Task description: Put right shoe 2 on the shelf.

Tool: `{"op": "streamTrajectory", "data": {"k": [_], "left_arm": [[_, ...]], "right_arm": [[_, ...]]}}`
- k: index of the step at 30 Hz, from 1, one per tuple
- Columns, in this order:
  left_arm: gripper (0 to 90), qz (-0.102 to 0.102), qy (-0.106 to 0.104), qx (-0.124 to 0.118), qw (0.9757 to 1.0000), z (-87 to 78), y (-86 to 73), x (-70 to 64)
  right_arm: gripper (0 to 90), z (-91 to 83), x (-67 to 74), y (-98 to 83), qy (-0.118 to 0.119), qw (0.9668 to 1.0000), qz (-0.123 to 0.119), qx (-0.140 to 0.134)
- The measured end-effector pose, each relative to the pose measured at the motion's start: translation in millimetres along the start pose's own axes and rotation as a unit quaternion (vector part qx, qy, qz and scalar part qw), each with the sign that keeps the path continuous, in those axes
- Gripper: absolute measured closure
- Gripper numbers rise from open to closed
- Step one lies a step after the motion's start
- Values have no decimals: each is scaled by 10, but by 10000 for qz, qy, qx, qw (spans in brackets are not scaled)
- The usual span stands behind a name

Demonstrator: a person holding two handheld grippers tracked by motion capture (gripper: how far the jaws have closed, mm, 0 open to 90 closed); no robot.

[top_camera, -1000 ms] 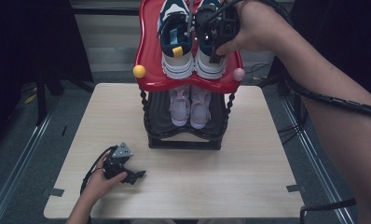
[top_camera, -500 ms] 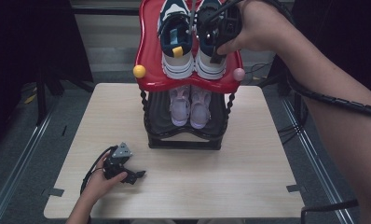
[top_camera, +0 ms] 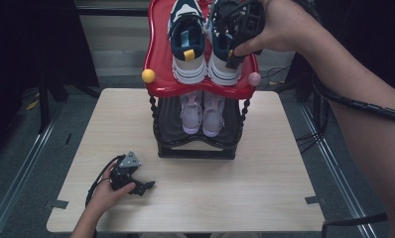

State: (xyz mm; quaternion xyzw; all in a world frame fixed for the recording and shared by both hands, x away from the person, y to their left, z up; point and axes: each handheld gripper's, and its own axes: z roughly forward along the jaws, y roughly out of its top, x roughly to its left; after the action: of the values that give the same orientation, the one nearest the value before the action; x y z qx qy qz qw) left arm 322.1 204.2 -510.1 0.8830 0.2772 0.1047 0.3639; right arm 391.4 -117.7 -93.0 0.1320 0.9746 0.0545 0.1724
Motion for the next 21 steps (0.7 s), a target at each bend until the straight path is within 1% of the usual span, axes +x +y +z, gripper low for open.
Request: {"op": "streamTrajectory", "data": {"k": [2,6,7,8,11,13,14,15,16,17,18,21], "left_arm": [[0,-2,-1,0,10000,0,0,0],[0,0,-2,1,10000,0,0,0],[0,1,-1,1,10000,0,0,0],[0,0,-1,1,10000,0,0,0],[0,0,-1,1,10000,0,0,0],[0,0,0,1,10000,0,0,0],[0,1,0,1,10000,0,0,0],[0,-1,1,0,10000,0,0,0],[0,2,0,1,10000,0,0,0],[0,0,0,1,10000,0,0,0],[0,0,0,1,10000,0,0,0],[0,3,0,2,10000,0,0,0]], "right_arm": [[459,-14,-1,-8,10,10000,57,-14],[402,-41,-13,-27,140,9995,249,-129],[387,-49,-12,-32,155,9994,293,-114],[374,-51,-16,-37,195,9992,320,-153],[337,-63,-12,-43,212,9990,366,-149],[310,-69,-20,-50,273,9985,438,-168],[284,-71,-24,-51,291,9983,476,-180],[255,-74,-23,-54,293,9983,475,-160],[243,-80,-21,-57,303,9984,449,-143],[234,-86,-24,-60,347,9983,453,-150],[219,-97,-23,-60,336,9982,482,-115],[186,-119,-29,-74,444,9978,474,-118]]}}
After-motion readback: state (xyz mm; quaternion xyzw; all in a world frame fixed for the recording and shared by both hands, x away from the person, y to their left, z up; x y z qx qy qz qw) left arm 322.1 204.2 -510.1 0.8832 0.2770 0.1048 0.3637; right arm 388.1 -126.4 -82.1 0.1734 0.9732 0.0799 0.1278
